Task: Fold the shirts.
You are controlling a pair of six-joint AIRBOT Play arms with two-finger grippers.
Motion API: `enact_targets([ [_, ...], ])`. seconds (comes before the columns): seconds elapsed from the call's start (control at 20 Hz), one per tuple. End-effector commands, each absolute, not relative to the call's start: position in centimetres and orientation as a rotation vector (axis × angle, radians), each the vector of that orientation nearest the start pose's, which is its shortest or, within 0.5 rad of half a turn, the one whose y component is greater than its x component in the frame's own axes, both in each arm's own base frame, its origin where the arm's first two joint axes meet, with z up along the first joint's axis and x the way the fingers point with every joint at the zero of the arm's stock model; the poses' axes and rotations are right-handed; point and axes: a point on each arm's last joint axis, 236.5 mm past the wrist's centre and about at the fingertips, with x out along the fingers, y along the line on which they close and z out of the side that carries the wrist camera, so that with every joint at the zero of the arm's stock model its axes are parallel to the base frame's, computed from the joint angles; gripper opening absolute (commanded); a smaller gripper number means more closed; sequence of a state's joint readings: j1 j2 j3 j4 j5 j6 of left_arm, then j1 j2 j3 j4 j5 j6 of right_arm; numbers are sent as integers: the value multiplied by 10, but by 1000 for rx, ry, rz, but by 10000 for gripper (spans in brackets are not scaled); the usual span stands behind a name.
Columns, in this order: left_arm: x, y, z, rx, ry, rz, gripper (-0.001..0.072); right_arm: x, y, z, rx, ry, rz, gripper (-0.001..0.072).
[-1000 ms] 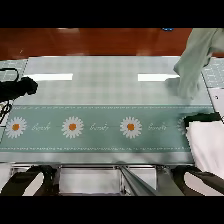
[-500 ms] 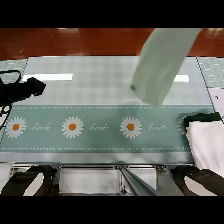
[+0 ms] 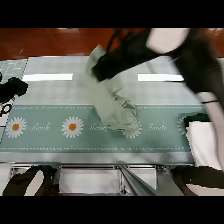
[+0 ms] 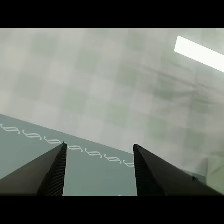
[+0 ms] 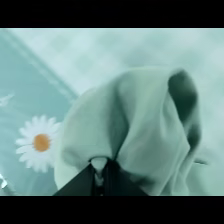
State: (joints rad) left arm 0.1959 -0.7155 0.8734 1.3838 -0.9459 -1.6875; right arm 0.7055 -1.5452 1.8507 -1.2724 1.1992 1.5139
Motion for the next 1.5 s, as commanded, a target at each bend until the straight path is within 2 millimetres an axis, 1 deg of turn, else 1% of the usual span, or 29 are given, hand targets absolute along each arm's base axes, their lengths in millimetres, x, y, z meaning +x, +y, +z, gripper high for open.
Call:
enact_targets([
  [0.0, 326, 30, 122, -385, 773, 133, 509, 317, 467, 58, -93, 1117, 999, 25],
  [0.1, 328, 24, 124, -414, 770, 114, 509, 304, 495, 21, 14, 1210, 1035, 39],
  [0.15, 328, 20, 125, -431, 768, 102, 509, 299, 505, 12, 81, 1252, 1051, 222],
  [0.2, 328, 19, 125, -434, 768, 99, 509, 298, 508, 7, 119, 1278, 1063, 414],
  [0.25, 329, 19, 125, -418, 765, 95, 509, 308, 498, 6, 117, 1287, 1048, 412],
  [0.3, 330, 26, 128, -371, 753, 95, 509, 320, 479, 13, 107, 1300, 1030, 412],
  [0.35, 329, 39, 132, -347, 742, 124, 509, 334, 449, 26, 93, 1315, 1003, 412],
  [0.4, 327, 57, 140, -361, 722, 174, 509, 353, 407, 46, 71, 1316, 953, 412],
  [0.45, 324, 76, 149, -398, 695, 232, 509, 376, 353, 66, 25, 1295, 860, 411],
  [0.5, 322, 86, 152, -473, 678, 264, 508, 395, 296, 84, -16, 1271, 729, 411],
  [0.55, 321, 76, 147, -522, 701, 228, 508, 410, 236, 102, -27, 1233, 570, 411],
  [0.6, 319, 55, 133, -533, 767, 137, 508, 415, 188, 112, -10, 1205, 449, 411],
  [0.65, 311, 25, 110, -538, 876, 14, 508, 411, 149, 116, 35, 1185, 360, 411],
  [0.7, 297, -1, 82, -551, 1007, -92, 508, 402, 116, 111, 107, 1165, 291, 411],
  [0.75, 285, -17, 57, -564, 1104, -151, 508, 389, 89, 99, 188, 1145, 227, 411],
  [0.8, 277, -28, 32, -588, 1176, -192, 508, 374, 69, 83, 268, 1129, 176, 411],
  [0.85, 272, -38, 14, -624, 1226, -237, 508, 354, 54, 60, 361, 1133, 132, 411],
  [0.9, 267, -51, 0, -677, 1277, -298, 508, 333, 46, 37, 434, 1154, 109, 411],
  [0.95, 266, -63, -9, -734, 1305, -351, 508, 311, 43, 14, 499, 1185, 102, 411],
  [1.0, 270, -74, -15, -789, 1320, -399, 508, 292, 44, -4, 546, 1213, 106, 411],
  [1.05, 274, -82, -20, -837, 1335, -429, 509, 276, 46, -20, 582, 1238, 105, 411],
  [1.15, 280, -101, -28, -890, 1358, -504, 509, 252, 47, -42, 610, 1285, 93, 411],
  [1.25, 278, -114, -45, -883, 1422, -520, 508, 241, 51, -55, 614, 1320, 96, 411],
  [1.35, 277, -128, -60, -854, 1462, -524, 508, 239, 51, -56, 615, 1323, 96, 411],
  [1.45, 276, -142, -68, -818, 1495, -546, 508, 239, 51, -56, 615, 1322, 96, 410],
])
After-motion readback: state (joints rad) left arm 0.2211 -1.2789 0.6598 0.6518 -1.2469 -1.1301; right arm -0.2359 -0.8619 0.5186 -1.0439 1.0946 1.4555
